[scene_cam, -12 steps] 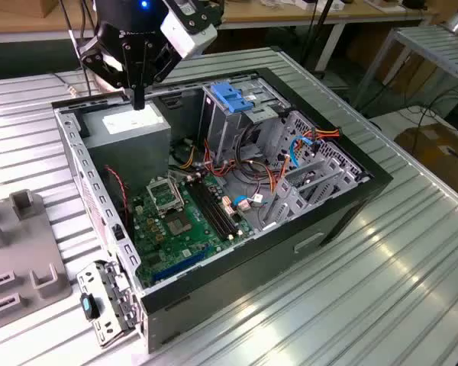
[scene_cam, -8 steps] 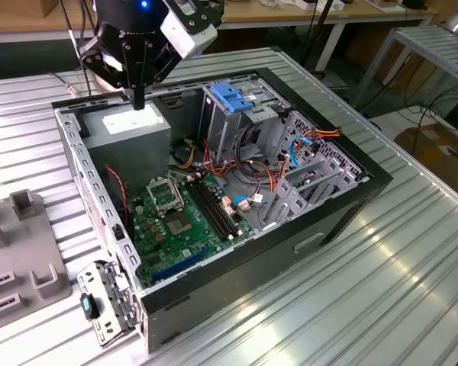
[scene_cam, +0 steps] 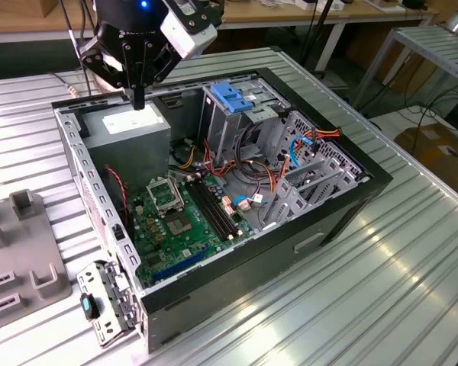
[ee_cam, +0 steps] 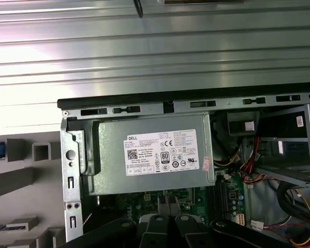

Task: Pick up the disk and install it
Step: 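Reach for the disk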

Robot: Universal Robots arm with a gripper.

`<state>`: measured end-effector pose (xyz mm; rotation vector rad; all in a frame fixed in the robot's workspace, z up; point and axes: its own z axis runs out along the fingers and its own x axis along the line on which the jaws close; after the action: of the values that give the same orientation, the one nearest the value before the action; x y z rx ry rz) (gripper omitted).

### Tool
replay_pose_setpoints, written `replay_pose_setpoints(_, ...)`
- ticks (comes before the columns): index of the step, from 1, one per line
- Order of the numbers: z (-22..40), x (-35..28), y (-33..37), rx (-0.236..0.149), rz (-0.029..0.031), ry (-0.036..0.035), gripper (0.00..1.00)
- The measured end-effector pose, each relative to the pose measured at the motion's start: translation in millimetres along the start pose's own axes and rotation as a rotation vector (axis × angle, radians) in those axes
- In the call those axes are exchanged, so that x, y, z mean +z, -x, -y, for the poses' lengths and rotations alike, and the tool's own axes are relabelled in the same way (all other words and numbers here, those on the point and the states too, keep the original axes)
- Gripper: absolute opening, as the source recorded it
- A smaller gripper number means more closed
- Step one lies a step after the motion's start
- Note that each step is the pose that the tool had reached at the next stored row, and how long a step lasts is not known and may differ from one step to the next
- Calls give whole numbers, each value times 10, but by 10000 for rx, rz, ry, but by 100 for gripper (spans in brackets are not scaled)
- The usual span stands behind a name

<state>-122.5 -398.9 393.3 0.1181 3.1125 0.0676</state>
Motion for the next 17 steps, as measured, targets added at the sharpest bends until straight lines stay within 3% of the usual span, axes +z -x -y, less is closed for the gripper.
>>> replay_pose_setpoints(17,14,-4,-184,0,0,-1,11)
